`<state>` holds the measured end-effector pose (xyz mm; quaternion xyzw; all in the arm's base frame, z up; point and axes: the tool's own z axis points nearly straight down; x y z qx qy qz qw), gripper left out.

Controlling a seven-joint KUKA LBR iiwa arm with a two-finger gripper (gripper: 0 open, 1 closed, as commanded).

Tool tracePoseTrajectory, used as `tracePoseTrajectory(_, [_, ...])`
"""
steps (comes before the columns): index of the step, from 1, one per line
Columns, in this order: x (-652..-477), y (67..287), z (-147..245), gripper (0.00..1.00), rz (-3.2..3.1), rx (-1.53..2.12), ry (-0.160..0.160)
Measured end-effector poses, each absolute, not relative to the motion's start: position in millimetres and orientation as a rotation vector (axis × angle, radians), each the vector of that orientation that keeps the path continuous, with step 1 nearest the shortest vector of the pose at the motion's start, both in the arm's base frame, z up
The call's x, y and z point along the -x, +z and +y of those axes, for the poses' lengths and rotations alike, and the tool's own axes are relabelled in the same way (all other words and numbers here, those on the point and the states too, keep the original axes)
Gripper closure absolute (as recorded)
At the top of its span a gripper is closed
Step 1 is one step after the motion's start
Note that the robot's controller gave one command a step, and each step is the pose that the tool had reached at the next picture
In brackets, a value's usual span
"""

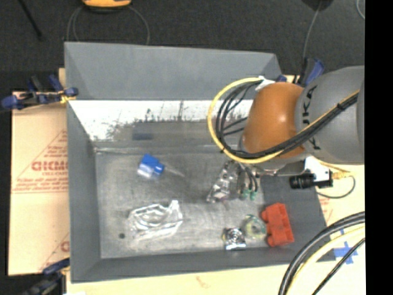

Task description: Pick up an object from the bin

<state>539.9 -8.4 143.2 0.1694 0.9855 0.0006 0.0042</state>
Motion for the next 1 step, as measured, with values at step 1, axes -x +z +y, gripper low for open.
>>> tracePoseTrajectory(1, [-544.2,208.6,-12.4,1.00,3.089,-0.513,0.002])
